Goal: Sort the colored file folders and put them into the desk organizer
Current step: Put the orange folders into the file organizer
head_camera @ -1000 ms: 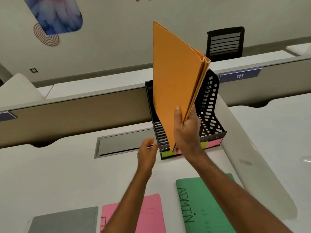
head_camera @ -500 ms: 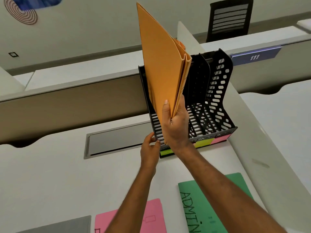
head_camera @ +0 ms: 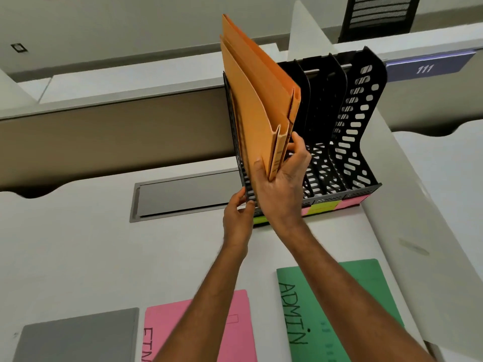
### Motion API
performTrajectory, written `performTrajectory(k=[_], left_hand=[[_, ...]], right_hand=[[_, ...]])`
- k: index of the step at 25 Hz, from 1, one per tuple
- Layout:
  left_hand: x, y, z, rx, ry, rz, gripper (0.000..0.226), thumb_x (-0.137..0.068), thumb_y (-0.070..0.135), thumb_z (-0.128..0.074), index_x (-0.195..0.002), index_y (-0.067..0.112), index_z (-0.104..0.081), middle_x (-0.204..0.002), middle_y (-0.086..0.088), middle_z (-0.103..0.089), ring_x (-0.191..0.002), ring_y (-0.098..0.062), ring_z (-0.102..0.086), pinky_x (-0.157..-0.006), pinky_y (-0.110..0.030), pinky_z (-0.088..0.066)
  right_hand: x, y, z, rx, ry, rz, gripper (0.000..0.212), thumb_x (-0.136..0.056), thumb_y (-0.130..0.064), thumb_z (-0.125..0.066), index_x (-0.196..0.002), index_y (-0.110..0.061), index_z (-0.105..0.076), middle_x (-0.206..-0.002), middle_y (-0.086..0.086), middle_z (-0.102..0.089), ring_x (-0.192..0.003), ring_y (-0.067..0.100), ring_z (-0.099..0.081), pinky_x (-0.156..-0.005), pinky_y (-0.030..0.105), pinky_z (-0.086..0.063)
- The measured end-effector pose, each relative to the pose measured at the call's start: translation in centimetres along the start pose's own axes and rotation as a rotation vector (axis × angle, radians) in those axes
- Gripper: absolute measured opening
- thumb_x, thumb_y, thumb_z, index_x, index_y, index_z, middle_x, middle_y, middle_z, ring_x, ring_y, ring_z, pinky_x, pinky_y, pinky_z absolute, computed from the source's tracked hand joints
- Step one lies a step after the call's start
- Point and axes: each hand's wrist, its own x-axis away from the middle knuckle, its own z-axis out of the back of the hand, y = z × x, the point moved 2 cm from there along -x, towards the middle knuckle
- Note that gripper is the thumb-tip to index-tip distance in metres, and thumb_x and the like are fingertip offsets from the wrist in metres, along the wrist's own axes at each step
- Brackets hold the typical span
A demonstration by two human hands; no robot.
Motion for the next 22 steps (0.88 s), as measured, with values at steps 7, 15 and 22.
performTrajectory(k=[7,15,22], left_hand=[[0.4,-0.1,0.2,0.015,-0.033,-0.041,0.039,-0.1,0.034,-0.062,-0.139,0.029,-0.061,-0.13,0.004,-0.067,-0.114,-0.018,-0.067,-0.091,-0.041,-0.061],[0.6,0.0,0.3,0.024,-0.034,-0.019,0.042,-0.099,0.04,-0.061,-0.14,0.03,-0.061,-0.133,0.001,-0.067,-0.117,-0.021,-0.066,-0.098,-0.05,-0.057],[4.4,-1.0,2.1,-0.046,-0.001,-0.011,0.052,-0.102,0.036,-0.059,-0.152,0.025,-0.048,-0.151,-0.002,-0.054,-0.132,-0.024,-0.056,-0.108,-0.05,-0.051]], right_hand=[[1.8,1.9,-1.2,0.153,-0.182,-0.136,0.091,-0.085,-0.055,-0.072,-0.154,-0.024,-0.021,-0.14,0.002,-0.035,-0.121,0.011,-0.044,-0.085,0.042,-0.06],[1.7,2.0,0.1,0.144,-0.247,-0.134,0.095,-0.08,-0.054,-0.078,-0.152,-0.023,-0.024,-0.142,0.004,-0.033,-0.123,0.012,-0.045,-0.089,0.041,-0.059],[4.1,1.7,3.3,0.179,-0.318,-0.091,0.101,-0.078,-0.045,-0.084,-0.154,-0.019,-0.023,-0.15,0.007,-0.03,-0.132,0.018,-0.044,-0.098,0.033,-0.051]])
